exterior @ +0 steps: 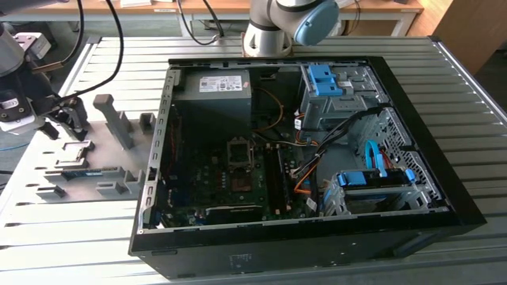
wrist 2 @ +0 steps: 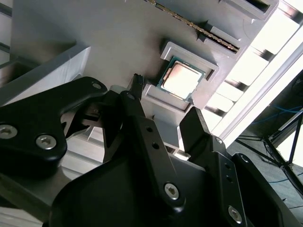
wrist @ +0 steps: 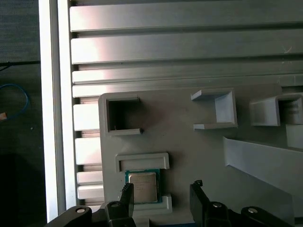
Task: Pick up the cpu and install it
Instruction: 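Pick up the cpu and move it towards the insertion slot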
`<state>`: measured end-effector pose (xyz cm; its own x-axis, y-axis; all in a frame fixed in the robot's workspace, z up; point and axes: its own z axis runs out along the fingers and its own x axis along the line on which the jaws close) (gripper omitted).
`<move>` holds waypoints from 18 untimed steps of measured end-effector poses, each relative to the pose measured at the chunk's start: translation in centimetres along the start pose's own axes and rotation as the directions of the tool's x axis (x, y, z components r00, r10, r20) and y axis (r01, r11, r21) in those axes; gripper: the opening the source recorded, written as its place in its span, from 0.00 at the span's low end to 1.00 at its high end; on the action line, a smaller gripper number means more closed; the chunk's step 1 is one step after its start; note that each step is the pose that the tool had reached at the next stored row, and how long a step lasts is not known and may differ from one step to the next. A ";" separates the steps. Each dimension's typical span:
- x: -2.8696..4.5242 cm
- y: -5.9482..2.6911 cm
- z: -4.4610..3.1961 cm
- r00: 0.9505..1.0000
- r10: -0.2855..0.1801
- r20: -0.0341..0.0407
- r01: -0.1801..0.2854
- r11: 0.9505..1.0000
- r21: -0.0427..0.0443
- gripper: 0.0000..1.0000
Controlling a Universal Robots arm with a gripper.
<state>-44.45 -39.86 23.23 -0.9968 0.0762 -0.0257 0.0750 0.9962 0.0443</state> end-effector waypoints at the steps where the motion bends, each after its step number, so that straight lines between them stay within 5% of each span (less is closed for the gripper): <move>1: 0.00 0.00 0.02 1.000 0.000 0.000 0.000 1.000 0.000 0.59; 18: 0.02 -0.02 0.43 1.000 0.000 0.000 0.000 1.000 0.000 0.59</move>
<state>-44.46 -39.86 22.80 -0.9968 0.0762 -0.0257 0.0750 0.9962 0.0443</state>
